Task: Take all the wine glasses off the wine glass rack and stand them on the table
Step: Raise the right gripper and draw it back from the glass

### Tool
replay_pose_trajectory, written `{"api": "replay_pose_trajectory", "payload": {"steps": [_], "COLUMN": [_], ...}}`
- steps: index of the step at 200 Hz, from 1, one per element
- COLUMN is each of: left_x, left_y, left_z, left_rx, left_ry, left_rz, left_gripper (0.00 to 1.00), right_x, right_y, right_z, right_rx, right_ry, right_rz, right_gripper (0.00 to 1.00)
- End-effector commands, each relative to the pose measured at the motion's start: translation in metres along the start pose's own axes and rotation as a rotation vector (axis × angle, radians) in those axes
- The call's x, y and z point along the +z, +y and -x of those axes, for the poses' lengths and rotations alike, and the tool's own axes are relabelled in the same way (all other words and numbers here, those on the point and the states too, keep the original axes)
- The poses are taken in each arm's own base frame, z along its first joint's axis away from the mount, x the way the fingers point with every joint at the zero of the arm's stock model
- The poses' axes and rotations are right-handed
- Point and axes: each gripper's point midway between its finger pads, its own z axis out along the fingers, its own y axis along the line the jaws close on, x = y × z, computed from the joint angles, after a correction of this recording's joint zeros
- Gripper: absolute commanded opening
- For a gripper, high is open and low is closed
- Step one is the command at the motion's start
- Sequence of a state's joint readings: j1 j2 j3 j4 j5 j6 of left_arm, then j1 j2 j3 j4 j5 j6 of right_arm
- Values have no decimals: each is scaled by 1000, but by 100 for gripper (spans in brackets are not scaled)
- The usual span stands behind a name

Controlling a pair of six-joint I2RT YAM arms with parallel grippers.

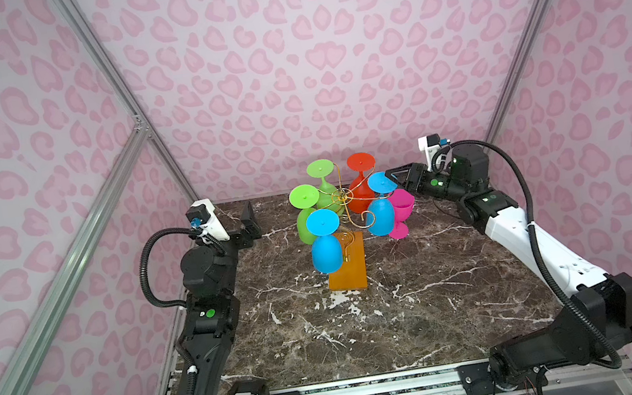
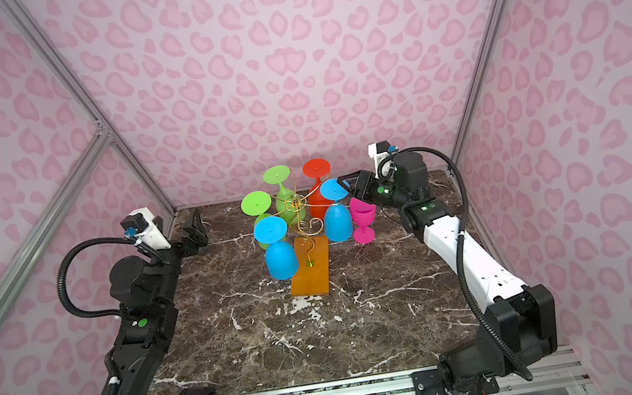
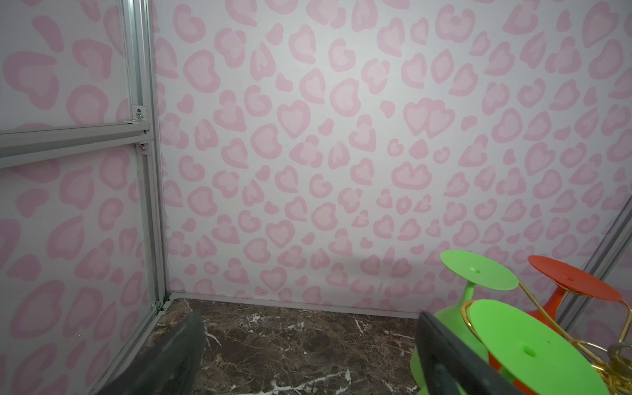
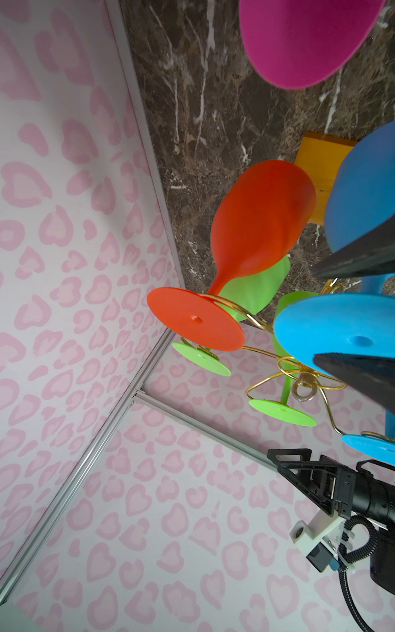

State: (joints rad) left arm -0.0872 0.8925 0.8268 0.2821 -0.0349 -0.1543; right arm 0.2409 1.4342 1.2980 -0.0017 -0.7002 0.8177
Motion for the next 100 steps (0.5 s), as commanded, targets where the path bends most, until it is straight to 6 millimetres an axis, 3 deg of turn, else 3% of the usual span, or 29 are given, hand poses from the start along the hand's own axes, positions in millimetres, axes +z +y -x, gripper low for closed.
{"api": "replay_pose_trajectory", "payload": {"steps": [1,100], "left_x": [-1,-1], "left_y": [1,1], "left_z": [3,3], "left_rx": [7,6], "left_ry": [-15,-15], "left_rz": [5,4], "left_gripper": [97,97], "right_x": [1,-1], "right_y": [4,8], "right_z": [-1,-4], "right_rx": [-11,-8], "right_ry": [2,6], "right_rz": [24,29], "right_gripper": [36,14]}}
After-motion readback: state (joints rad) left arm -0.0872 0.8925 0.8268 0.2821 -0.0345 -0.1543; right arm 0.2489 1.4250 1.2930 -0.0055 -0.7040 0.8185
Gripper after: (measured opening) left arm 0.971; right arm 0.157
